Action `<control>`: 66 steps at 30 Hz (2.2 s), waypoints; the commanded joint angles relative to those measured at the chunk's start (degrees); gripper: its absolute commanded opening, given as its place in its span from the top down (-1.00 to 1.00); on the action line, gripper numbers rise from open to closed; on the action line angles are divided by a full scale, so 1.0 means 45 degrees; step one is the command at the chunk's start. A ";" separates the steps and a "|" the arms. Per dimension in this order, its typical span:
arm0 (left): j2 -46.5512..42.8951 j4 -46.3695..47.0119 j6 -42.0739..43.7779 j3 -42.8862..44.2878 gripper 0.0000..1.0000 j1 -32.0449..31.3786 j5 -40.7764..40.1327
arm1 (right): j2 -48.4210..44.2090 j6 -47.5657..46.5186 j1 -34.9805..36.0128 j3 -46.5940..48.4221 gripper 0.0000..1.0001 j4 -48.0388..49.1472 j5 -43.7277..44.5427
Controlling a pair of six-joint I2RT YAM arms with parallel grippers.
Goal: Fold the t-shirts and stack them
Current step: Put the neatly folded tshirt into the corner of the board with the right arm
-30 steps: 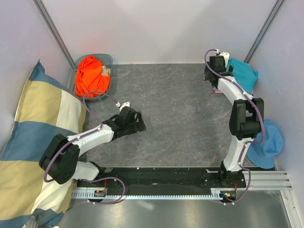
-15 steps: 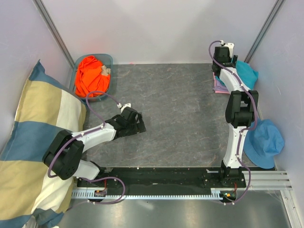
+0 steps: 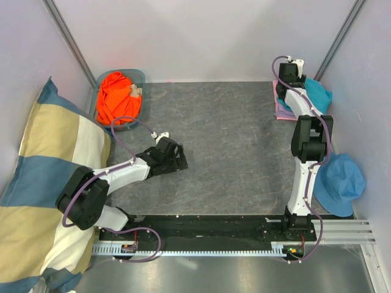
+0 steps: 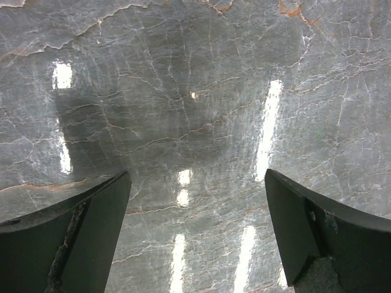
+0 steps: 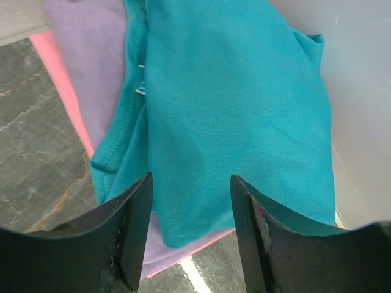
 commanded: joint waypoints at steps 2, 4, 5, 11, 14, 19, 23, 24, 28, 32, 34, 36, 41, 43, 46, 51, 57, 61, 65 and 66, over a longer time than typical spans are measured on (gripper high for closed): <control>0.0489 -0.0006 0.0274 -0.0074 -1.00 -0.0014 -0.0101 | 0.0144 -0.0007 -0.0175 -0.0082 -0.22 -0.0239 0.0154; 0.0450 -0.0006 0.0274 -0.0074 -1.00 -0.0014 -0.0101 | 0.0203 -0.0007 -0.0194 -0.0121 -0.21 -0.0279 0.0115; 0.0450 -0.0006 0.0274 -0.0094 -1.00 -0.0014 -0.0120 | 0.0223 -0.0026 -0.0214 -0.0121 -0.21 -0.0298 0.0115; 0.0508 -0.0006 0.0255 -0.0094 -1.00 -0.0014 -0.0159 | 0.0340 -0.0182 -0.0233 -0.0102 -0.21 -0.0474 -0.0197; 0.0548 -0.0006 0.0254 -0.0094 -1.00 -0.0014 -0.0140 | 0.0379 -0.0319 -0.0233 -0.0102 -0.25 -0.0513 -0.0450; 0.0548 -0.0006 0.0254 -0.0094 -1.00 -0.0014 -0.0140 | 0.0359 -0.0456 -0.0233 -0.0082 -0.28 -0.0571 -0.0588; 0.0567 -0.0006 0.0235 -0.0132 -1.00 -0.0014 -0.0120 | 0.0476 -0.0476 -0.0233 0.0015 -0.31 -0.0785 -0.0705; 0.0548 -0.0006 0.0235 -0.0133 -1.00 -0.0014 -0.0120 | 0.0515 -0.0495 -0.0233 0.0151 -0.32 -0.0960 -0.0744; 0.0548 0.0013 0.0235 -0.0133 -1.00 -0.0014 -0.0120 | 0.0652 -0.0515 -0.0233 0.0309 -0.32 -0.1353 -0.0881; 0.0548 0.0014 0.0235 -0.0113 -1.00 -0.0014 -0.0101 | 0.0789 -0.0515 -0.0233 0.0367 -0.29 -0.1528 -0.0920; 0.0548 0.0013 0.0235 -0.0133 -1.00 -0.0014 -0.0120 | 0.0867 -0.0534 -0.0233 0.0542 -0.16 -0.1646 -0.0940; 0.0567 0.0013 0.0235 -0.0152 -1.00 0.0005 -0.0140 | 0.0906 -0.0534 -0.0233 0.0601 0.16 -0.1685 -0.0940; 0.0684 0.0033 0.0235 -0.0133 -1.00 0.0005 -0.0101 | 0.0867 -0.0418 -0.0233 0.0582 0.70 -0.1685 -0.0765; 0.0723 0.0013 0.0235 -0.0094 -1.00 0.0005 -0.0062 | 0.0828 -0.0359 -0.0233 0.0602 0.78 -0.1666 -0.0686; 0.0743 0.0033 0.0235 -0.0113 -1.00 0.0005 -0.0062 | 0.0575 -0.0203 -0.0233 0.0446 0.98 -0.1568 -0.0608; 0.0743 0.0033 0.0235 -0.0152 -1.00 0.0005 -0.0042 | -0.0128 -0.0124 -0.0233 0.0113 1.00 -0.1197 -0.0685; 0.0763 0.0052 0.0235 -0.0114 -1.00 0.0005 -0.0003 | -0.0519 0.0012 -0.0233 0.0386 1.00 -0.1197 -0.0998; 0.0821 0.0072 0.0235 -0.0094 -1.00 0.0025 0.0016 | -0.0617 0.0110 -0.0233 0.0679 1.00 -0.1255 -0.1252; 0.0880 0.0072 0.0235 -0.0094 -1.00 0.0005 0.0036 | -0.0539 0.0188 -0.0233 0.0953 1.00 -0.1372 -0.1506; 0.0880 0.0072 0.0235 -0.0094 -1.00 0.0005 0.0036 | -0.0539 0.0227 -0.0233 0.1050 1.00 -0.1372 -0.1545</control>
